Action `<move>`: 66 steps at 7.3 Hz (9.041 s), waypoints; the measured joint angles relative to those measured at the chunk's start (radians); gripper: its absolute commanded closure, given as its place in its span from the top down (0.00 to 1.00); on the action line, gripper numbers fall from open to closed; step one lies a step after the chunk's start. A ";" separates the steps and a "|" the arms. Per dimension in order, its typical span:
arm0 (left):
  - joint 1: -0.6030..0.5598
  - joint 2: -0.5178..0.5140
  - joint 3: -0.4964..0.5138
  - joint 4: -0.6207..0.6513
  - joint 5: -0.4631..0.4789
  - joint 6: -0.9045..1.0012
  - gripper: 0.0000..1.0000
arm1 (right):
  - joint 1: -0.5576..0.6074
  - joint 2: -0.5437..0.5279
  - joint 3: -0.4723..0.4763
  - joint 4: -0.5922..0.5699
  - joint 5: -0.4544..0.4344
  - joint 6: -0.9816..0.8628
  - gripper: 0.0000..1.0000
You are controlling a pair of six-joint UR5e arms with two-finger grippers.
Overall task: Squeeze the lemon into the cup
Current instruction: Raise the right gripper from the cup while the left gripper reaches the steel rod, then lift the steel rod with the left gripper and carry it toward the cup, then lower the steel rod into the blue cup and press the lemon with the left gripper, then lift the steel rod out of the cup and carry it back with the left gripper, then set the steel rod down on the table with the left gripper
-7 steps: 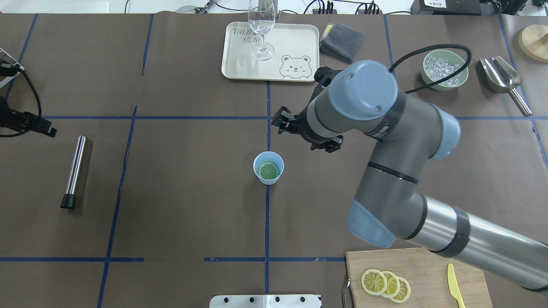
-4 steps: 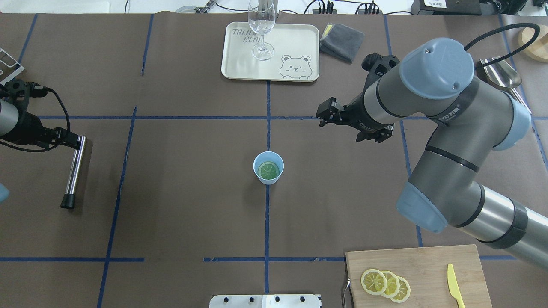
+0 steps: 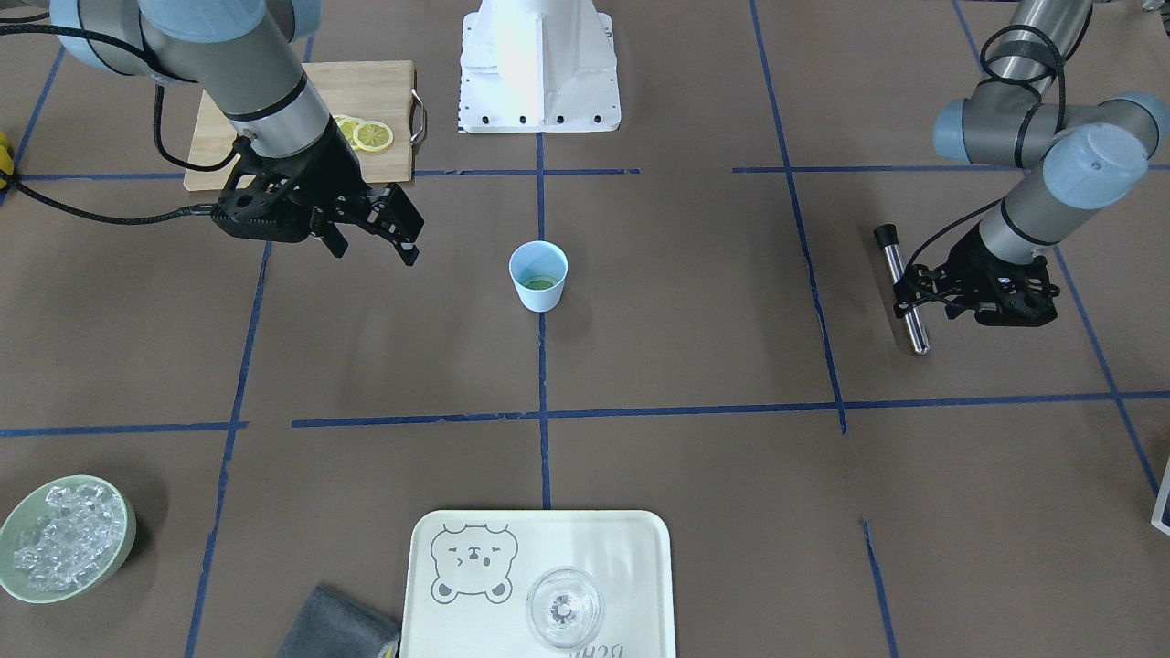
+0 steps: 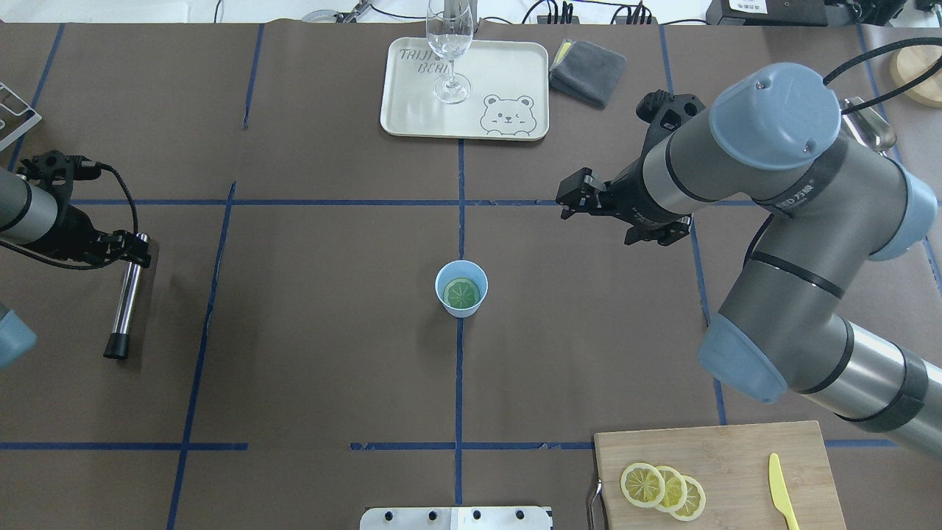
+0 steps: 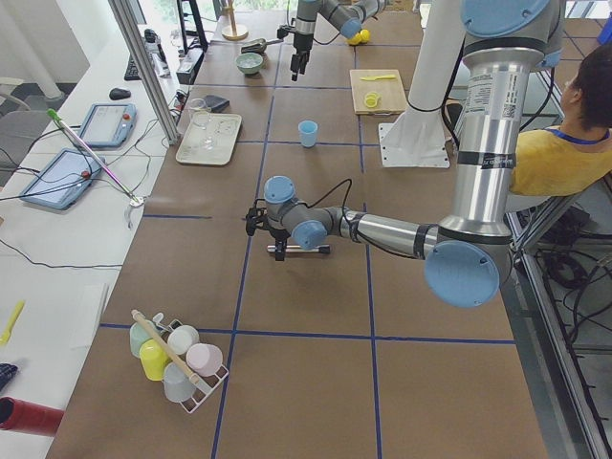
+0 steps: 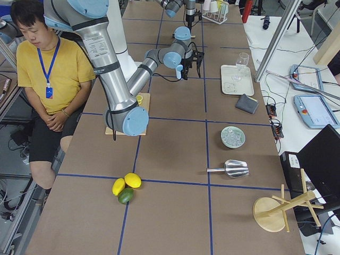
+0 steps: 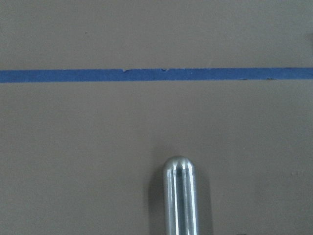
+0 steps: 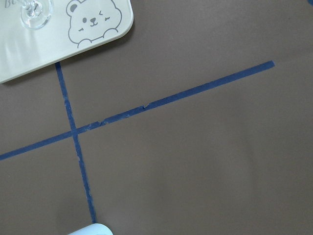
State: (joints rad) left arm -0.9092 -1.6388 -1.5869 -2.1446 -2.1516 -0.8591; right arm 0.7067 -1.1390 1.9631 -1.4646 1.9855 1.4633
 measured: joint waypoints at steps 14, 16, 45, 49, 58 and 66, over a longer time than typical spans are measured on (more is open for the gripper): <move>0.176 -0.372 -0.304 0.095 0.175 0.008 0.00 | 0.041 -0.044 0.011 0.000 0.038 -0.014 1.00; 0.270 -0.437 -0.330 -0.016 0.352 0.009 0.00 | 0.099 -0.086 0.014 0.000 0.079 -0.086 1.00; 0.465 -0.520 -0.136 -0.386 0.895 0.113 0.00 | 0.125 -0.106 0.006 0.000 0.094 -0.139 1.00; 0.155 -0.393 -0.218 0.204 0.227 0.070 0.00 | 0.125 -0.113 -0.003 0.000 0.094 -0.139 1.00; 0.001 -0.079 -0.058 0.326 0.116 0.106 0.00 | 0.123 -0.113 -0.011 0.001 0.090 -0.134 1.00; -0.004 -0.075 -0.019 0.313 0.124 0.127 0.13 | 0.123 -0.110 -0.005 0.001 0.090 -0.127 1.00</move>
State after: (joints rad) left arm -0.9127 -1.7137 -1.6054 -1.8316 -2.0280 -0.7317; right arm 0.8299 -1.2488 1.9580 -1.4634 2.0758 1.3363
